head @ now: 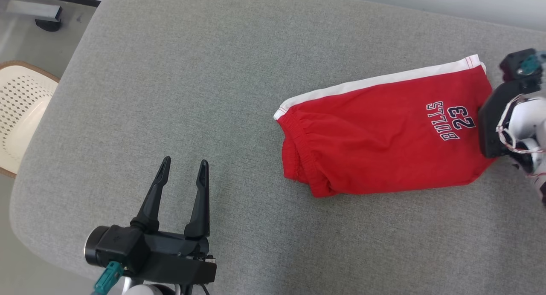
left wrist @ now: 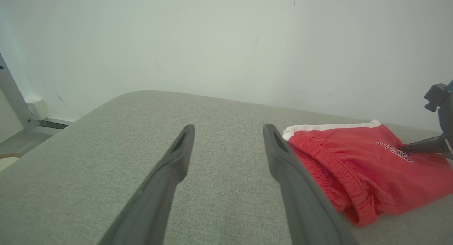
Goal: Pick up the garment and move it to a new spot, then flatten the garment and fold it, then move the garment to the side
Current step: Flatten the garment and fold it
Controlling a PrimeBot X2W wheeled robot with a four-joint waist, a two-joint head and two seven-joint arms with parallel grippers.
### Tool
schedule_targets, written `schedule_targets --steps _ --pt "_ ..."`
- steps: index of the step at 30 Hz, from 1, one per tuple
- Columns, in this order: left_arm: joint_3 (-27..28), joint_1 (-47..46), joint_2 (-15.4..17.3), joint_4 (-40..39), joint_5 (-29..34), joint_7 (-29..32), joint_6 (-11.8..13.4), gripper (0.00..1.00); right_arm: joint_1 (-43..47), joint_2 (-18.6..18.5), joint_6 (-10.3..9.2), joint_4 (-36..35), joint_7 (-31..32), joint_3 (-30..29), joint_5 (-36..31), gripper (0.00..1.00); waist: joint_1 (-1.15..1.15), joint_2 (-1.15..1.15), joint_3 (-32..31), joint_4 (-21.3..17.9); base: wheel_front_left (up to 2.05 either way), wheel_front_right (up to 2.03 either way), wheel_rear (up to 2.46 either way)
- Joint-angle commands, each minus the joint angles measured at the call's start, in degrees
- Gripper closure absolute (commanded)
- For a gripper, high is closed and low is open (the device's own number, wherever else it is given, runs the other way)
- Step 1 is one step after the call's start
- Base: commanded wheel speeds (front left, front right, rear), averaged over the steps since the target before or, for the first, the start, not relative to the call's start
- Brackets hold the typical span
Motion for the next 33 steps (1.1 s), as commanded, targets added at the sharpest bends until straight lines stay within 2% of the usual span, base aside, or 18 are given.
schedule_targets --steps 1,5,12,20,27,33 --pt "0.2 -0.4 -0.2 0.2 -0.4 -0.1 -0.1 0.0 5.0 -0.1 0.06 2.0 0.9 0.5 -0.9 1.0 0.01 0.01 0.0 -0.1 0.0 0.0 0.0" --pt "0.3 -0.4 -0.2 0.7 -0.2 -0.1 -0.4 0.0 5.1 -0.9 -0.08 2.4 -1.2 -2.1 -2.7 1.0 0.01 0.01 -0.3 -0.3 0.0 0.0 0.0" --pt "0.4 0.6 -0.2 1.7 -0.2 -0.1 -0.5 0.0 6.5 -0.1 -0.05 1.6 -5.1 -8.4 -5.7 1.0 0.01 0.01 -2.6 -1.8 0.0 0.0 0.0" --pt "1.0 2.2 -0.2 2.5 0.5 -0.1 -0.7 0.0 12.2 0.9 -0.01 -5.1 -7.9 -16.2 -9.5 1.0 0.01 0.01 -6.0 -4.5 0.0 0.0 0.0" --pt "0.5 3.3 -0.2 3.5 0.2 -0.1 -0.9 0.0 18.3 1.8 -0.01 -12.8 -5.5 -24.3 -14.8 1.0 0.01 0.01 -8.7 -5.8 0.0 0.0 0.0" --pt "0.1 4.1 -0.2 4.2 0.1 -0.1 -0.9 0.0 22.7 4.1 0.0 -21.7 -1.8 -28.6 -18.8 1.0 0.01 0.01 -10.6 -5.5 0.0 0.0 0.0"
